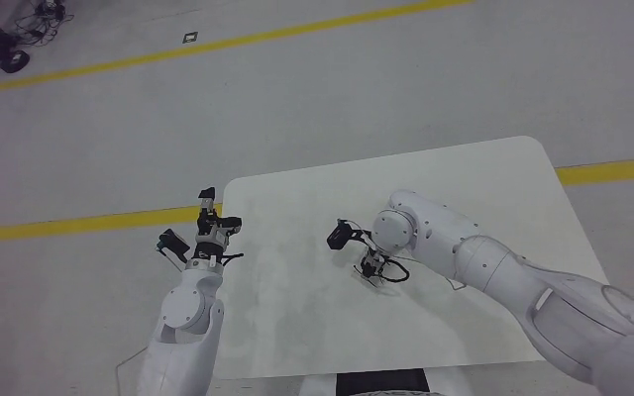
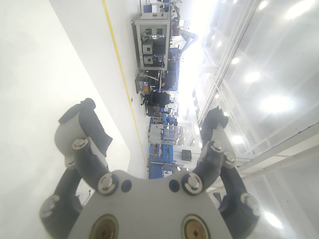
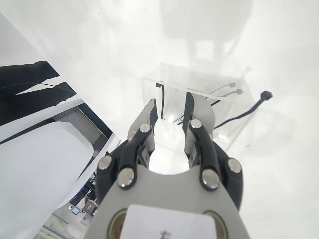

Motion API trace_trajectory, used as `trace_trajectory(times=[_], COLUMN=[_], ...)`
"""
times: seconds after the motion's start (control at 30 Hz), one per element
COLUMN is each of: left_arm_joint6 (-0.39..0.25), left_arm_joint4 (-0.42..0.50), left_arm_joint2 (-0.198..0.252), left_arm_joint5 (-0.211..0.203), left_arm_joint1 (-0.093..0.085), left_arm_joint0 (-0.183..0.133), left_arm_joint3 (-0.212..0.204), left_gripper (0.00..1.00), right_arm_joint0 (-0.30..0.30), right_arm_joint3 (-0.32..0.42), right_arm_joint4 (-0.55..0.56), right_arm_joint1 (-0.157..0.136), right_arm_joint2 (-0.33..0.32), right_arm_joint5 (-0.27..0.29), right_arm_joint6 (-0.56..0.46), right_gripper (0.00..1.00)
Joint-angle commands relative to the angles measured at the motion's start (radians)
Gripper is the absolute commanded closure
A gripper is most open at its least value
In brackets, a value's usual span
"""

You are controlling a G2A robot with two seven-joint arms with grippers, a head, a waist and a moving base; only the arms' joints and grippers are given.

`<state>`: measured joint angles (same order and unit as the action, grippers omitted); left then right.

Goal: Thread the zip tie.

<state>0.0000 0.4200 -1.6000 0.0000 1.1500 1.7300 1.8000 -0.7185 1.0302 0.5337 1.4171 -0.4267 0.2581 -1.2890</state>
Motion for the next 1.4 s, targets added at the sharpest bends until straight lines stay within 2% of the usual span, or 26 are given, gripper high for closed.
trace_trajectory(times=[0.0, 0.27, 0.33, 0.43, 0.53, 0.73, 0.97, 1.0, 1.03, 1.07, 1.37], left_arm_joint6=[0.0, 0.0, 0.0, 0.0, 0.0, 0.0, 0.0, 0.0, 0.0, 0.0, 0.0], left_arm_joint4=[0.0, 0.0, 0.0, 0.0, 0.0, 0.0, 0.0, 0.0, 0.0, 0.0, 0.0], left_arm_joint2=[0.0, 0.0, 0.0, 0.0, 0.0, 0.0, 0.0, 0.0, 0.0, 0.0, 0.0], left_arm_joint5=[0.0, 0.0, 0.0, 0.0, 0.0, 0.0, 0.0, 0.0, 0.0, 0.0, 0.0], left_arm_joint1=[0.0, 0.0, 0.0, 0.0, 0.0, 0.0, 0.0, 0.0, 0.0, 0.0, 0.0], left_arm_joint0=[0.0, 0.0, 0.0, 0.0, 0.0, 0.0, 0.0, 0.0, 0.0, 0.0, 0.0], left_arm_joint3=[0.0, 0.0, 0.0, 0.0, 0.0, 0.0, 0.0, 0.0, 0.0, 0.0, 0.0], left_gripper=[0.0, 0.0, 0.0, 0.0, 0.0, 0.0, 0.0, 0.0, 0.0, 0.0, 0.0], right_arm_joint0=[0.002, 0.014, 0.015, 0.018, 0.02, 0.027, 0.03, 0.028, 0.027, 0.024, 0.009], right_arm_joint3=[-0.01, -0.055, -0.065, -0.082, -0.096, -0.118, -0.092, -0.087, -0.08, -0.071, -0.038], right_arm_joint4=[0.001, 0.01, 0.01, 0.008, 0.006, 0.004, 0.018, 0.022, 0.025, 0.03, 0.052], right_arm_joint1=[0.004, 0.026, 0.031, 0.037, 0.043, 0.048, 0.04, 0.039, 0.037, 0.036, 0.033], right_arm_joint2=[0.004, 0.021, 0.023, 0.025, 0.028, 0.021, 0.003, 0.001, 0.001, 0.0, -0.002], right_arm_joint5=[0.003, 0.014, 0.018, 0.024, 0.031, 0.036, 0.019, 0.016, 0.013, 0.007, -0.021], right_arm_joint6=[0.003, 0.017, 0.02, 0.024, 0.026, 0.027, 0.016, 0.013, 0.01, 0.006, -0.014], right_gripper=[0.76, 0.8, 0.84, 0.95, 1.0, 1.0, 1.0, 0.98, 0.78, 0.69, 0.65])
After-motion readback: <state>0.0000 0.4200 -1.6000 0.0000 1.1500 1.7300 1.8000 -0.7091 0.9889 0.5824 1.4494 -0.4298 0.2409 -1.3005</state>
